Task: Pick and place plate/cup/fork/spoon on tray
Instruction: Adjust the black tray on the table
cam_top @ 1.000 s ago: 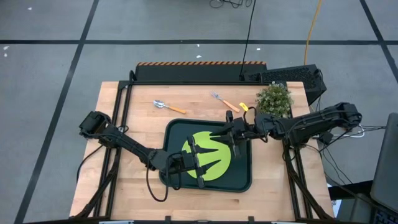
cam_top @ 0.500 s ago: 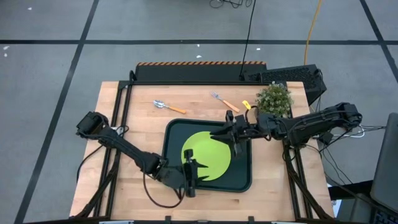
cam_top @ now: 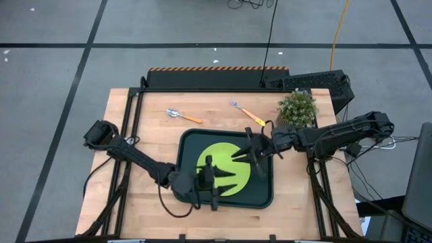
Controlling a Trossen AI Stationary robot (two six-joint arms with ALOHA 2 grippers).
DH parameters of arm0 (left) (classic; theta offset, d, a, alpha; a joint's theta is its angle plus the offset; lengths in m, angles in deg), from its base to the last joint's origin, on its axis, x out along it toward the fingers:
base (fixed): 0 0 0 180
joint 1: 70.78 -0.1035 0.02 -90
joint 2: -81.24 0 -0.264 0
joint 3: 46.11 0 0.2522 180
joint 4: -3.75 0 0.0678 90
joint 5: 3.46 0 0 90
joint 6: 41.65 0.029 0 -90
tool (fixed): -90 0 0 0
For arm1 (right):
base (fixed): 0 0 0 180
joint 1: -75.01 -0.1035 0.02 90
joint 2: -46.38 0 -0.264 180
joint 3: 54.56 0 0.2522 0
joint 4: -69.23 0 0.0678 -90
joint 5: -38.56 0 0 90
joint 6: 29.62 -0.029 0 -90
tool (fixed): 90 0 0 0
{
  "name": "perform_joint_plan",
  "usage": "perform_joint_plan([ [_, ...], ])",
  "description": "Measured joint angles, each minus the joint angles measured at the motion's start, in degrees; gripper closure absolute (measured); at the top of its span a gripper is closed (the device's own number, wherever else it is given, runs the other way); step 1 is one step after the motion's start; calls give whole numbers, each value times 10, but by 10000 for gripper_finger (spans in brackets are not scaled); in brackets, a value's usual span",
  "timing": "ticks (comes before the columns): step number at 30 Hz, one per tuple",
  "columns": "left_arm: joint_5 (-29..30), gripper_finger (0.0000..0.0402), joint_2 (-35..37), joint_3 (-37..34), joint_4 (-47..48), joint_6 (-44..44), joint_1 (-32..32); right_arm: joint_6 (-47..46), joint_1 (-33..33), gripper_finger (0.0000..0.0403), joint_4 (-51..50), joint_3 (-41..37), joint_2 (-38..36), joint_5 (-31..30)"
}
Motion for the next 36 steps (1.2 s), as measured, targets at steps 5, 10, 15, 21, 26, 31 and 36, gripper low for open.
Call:
perform_joint_plan([
  [5, 6, 227, 32, 1, -37, 10, -25, -46, 0, 344, -15, 0, 0, 6],
  [10, 5, 227, 52, 1, -46, -17, -37, -27, 0, 344, -19, 0, 0, 5],
  [15, 8, 227, 85, 0, 61, 78, -45, -26, 0, 344, -6, 0, 5, 5],
  [21, 62, 227, 187, 1, 299, 18, -92, -21, -3, 344, -11, 0, 5, 3],
  [26, 59, 227, 240, 1, 514, -69, -142, 1, 15, 344, 1, 0, 5, -12],
  [31, 59, 227, 241, -1, 667, -140, -182, -9, 53, 344, -161, 16, 4, -13],
  [36, 59, 227, 235, -18, 668, -115, -191, 15, 50, 343, -281, 78, 6, -44],
])
